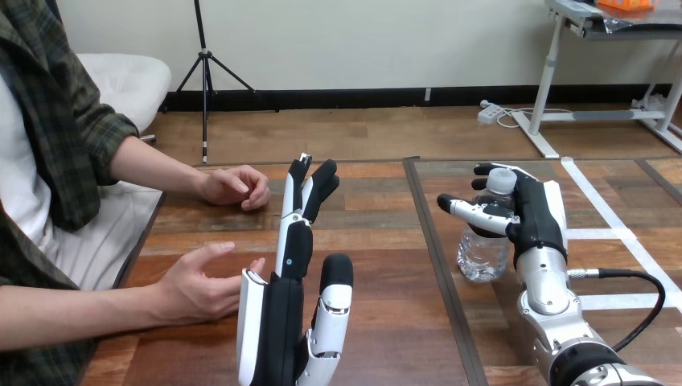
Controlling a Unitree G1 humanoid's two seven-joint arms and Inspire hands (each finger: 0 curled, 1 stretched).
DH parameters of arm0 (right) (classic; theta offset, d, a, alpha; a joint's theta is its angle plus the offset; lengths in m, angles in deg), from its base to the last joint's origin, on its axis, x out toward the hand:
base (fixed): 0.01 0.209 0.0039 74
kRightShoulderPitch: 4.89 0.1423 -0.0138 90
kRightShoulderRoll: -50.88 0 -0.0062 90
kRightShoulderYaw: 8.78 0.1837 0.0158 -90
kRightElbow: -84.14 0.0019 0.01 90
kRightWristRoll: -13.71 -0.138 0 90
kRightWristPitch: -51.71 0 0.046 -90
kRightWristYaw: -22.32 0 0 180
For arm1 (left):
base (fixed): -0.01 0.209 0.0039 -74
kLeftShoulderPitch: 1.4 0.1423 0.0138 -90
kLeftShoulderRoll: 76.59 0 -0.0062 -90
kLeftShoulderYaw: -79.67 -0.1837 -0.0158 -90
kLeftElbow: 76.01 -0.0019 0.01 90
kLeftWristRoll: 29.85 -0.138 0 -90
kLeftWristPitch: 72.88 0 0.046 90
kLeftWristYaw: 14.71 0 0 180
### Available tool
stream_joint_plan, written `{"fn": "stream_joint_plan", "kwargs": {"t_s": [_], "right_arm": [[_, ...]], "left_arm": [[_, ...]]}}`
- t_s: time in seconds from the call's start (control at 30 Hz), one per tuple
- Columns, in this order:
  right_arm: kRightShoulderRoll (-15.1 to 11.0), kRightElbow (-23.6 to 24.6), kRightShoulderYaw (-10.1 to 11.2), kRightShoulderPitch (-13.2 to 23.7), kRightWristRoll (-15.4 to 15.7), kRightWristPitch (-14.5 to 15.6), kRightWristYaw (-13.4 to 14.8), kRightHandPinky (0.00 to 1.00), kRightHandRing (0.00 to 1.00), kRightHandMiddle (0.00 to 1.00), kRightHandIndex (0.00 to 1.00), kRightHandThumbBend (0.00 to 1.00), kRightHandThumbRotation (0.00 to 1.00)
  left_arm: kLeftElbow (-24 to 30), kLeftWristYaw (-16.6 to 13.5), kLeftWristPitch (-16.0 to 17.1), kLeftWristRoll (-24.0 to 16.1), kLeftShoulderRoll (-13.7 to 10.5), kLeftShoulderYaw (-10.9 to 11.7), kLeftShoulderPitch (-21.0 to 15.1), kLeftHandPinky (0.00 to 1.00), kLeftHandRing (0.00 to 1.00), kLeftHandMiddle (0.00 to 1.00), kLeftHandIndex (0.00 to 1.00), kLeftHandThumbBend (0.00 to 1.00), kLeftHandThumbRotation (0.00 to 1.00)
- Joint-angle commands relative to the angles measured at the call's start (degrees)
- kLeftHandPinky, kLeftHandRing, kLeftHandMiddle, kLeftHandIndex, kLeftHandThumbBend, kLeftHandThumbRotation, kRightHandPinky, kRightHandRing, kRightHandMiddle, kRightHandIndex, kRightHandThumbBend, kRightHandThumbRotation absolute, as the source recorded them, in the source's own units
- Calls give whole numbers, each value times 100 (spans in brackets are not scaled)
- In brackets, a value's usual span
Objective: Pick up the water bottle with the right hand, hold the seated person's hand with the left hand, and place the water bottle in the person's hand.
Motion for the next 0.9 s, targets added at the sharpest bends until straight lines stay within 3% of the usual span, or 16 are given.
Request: {"fn": "stream_joint_plan", "kwargs": {"t_s": [0.0,0.87], "right_arm": [[24,70,-41,250,70,-277,68,62,68,72,72,75,0],[8,94,-265,123,353,-258,202,68,75,78,78,77,0]], "left_arm": [[158,13,-11,69,242,-42,339,98,91,93,100,28,100],[159,36,29,53,223,0,329,97,91,93,100,28,100]]}}
